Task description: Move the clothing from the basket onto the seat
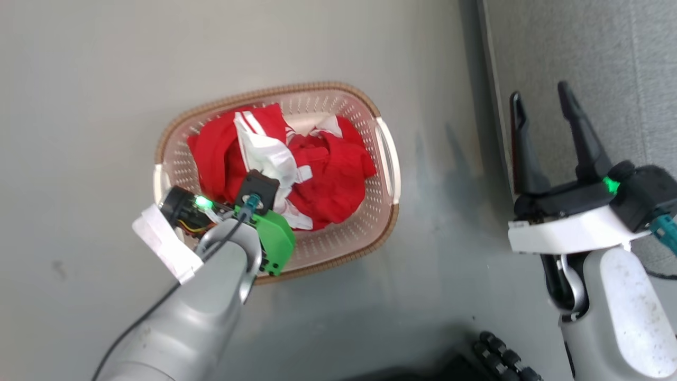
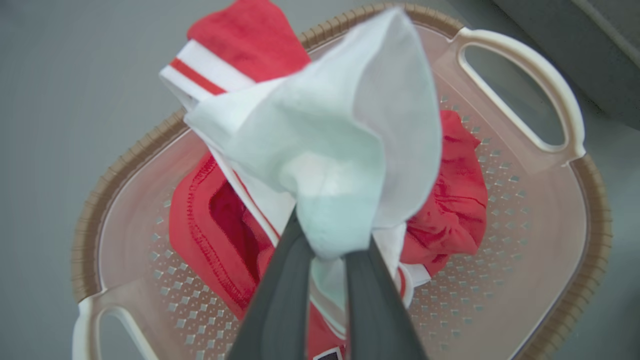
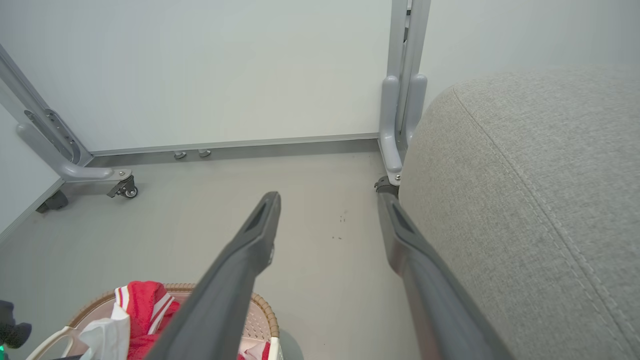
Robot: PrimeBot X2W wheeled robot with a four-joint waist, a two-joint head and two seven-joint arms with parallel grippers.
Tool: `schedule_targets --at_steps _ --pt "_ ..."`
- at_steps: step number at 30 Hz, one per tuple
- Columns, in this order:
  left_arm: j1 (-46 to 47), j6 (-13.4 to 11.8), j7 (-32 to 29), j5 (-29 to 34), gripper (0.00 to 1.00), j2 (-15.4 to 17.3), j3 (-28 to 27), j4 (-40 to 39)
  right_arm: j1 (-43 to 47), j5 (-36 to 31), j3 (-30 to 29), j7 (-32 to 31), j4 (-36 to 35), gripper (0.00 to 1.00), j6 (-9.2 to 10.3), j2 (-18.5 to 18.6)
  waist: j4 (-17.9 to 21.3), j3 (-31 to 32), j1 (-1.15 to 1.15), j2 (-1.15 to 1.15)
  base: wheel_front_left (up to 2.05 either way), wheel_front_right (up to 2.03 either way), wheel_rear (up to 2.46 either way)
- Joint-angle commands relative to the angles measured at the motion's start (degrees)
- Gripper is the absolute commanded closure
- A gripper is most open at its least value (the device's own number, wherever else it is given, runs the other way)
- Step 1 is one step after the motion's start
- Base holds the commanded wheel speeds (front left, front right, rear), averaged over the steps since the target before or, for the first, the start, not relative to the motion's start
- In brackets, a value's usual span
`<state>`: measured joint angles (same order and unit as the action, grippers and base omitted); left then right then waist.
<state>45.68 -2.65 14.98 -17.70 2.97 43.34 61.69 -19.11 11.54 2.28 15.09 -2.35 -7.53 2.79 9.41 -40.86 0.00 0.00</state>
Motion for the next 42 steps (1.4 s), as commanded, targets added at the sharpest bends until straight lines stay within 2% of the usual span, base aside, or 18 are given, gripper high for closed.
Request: schedule_targets --at_steps 1,7,13,27,36,42 --pt "-2.2 -0.7 0.3 -0.6 1.00 -0.1 -0.4 -2.0 1.9 -0.4 0.2 0.1 0.6 0.00 0.08 0.2 -3.2 9.5 0.00 0.00 0.00 0.00 0.00" --pt "-8.6 -2.0 0.2 -1.8 1.00 -0.1 -2.8 -9.9 6.6 -0.9 1.1 0.1 2.0 0.00 0.08 0.2 -4.4 18.0 0.00 0.00 0.00 0.00 0.00" --pt "-14.1 -2.0 0.3 -1.7 1.00 -0.1 -5.6 -16.1 11.0 -1.0 2.0 0.1 3.4 0.00 0.08 0.2 -4.8 25.3 0.00 0.00 0.00 0.00 0.00" --pt "-23.2 0.8 0.3 -5.5 1.00 -0.1 -11.1 -26.8 19.7 -0.8 5.4 0.1 6.4 0.00 0.07 0.2 -3.9 38.6 0.00 0.00 0.00 0.00 0.00" --pt "-25.0 1.2 0.3 -7.0 1.00 -0.1 -12.3 -33.5 21.3 -1.8 6.8 0.1 6.9 0.00 0.08 0.5 -3.0 41.4 0.00 0.00 0.00 0.00 0.00" --pt "-23.7 1.5 0.3 -9.1 1.00 0.0 -9.9 -36.1 19.9 -3.5 9.5 0.1 6.5 0.00 0.08 1.6 -3.2 41.6 0.00 0.00 0.00 0.00 0.00"
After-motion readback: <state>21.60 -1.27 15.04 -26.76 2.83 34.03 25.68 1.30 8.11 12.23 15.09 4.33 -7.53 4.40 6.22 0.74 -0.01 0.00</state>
